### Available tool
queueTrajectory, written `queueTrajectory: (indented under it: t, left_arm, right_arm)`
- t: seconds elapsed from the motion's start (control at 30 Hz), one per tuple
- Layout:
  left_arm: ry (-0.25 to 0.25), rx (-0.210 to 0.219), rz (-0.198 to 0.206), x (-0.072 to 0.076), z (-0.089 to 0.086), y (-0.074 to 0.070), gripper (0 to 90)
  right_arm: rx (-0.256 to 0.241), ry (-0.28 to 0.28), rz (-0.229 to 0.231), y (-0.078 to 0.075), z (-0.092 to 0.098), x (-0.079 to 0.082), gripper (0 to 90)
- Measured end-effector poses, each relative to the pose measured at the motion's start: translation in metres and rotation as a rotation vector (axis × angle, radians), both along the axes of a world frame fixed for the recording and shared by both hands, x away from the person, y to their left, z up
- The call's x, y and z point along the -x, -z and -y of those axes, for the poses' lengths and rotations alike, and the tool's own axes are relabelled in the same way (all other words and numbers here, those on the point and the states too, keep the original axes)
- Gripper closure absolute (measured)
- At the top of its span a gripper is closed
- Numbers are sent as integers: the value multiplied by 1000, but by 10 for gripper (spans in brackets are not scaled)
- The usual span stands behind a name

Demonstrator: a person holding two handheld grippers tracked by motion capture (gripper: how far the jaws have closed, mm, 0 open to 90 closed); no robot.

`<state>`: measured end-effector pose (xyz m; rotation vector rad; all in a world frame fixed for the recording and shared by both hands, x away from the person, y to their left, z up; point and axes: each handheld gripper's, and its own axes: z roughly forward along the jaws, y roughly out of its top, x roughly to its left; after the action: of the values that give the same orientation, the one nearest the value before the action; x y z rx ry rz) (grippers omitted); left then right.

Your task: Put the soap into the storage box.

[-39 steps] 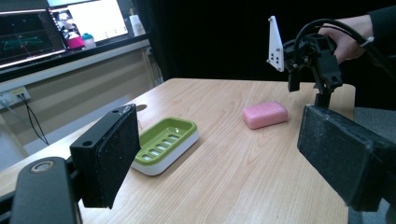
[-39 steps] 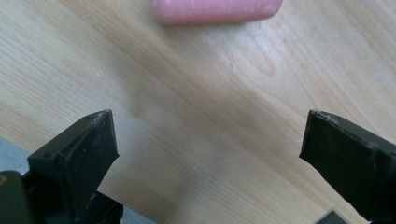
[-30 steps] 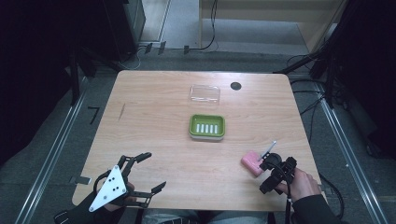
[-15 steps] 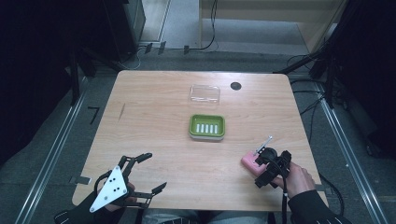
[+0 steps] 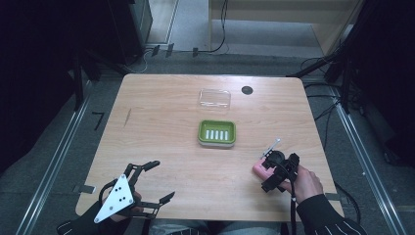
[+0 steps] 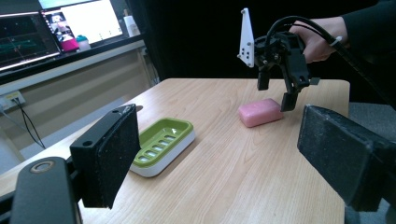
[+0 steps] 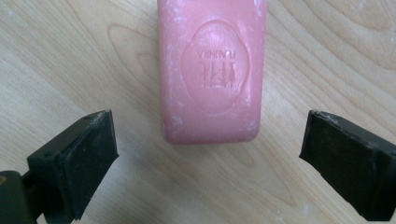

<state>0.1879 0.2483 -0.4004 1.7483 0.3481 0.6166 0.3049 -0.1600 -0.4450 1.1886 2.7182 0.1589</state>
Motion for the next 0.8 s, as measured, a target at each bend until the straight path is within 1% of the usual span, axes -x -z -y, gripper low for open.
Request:
queueTrajectory:
  t: [0.17,0.2,0.3,0.33,0.5,0.7,0.73,0.8]
  left_arm:
    - [4,-4,1,0,0,0,135]
    - [4,-5,2,0,0,0,135]
    - [4,-8,4,0,0,0,135]
    - [4,-8,4,0,0,0,136]
    - [5,-8,4,0,0,0,135]
    - [6,-6,4,0,0,0,135]
    - [6,-6,4,0,0,0,135]
    - [5,-7,6,0,0,0,135]
  right_arm:
    - [-3,-1,-10,2,-3,-6,39]
    - [7,-1,-19,4,-4,-9,39]
    - [10,-8,-29,5,-6,-12,39]
    - [21,-9,-33,6,-7,-14,49]
    - [23,-21,-50,8,-9,-17,57]
    - [17,-24,-67,10,-12,-23,58]
    - [16,-23,-78,11,-14,-25,58]
    - [16,-23,-83,13,-15,-27,58]
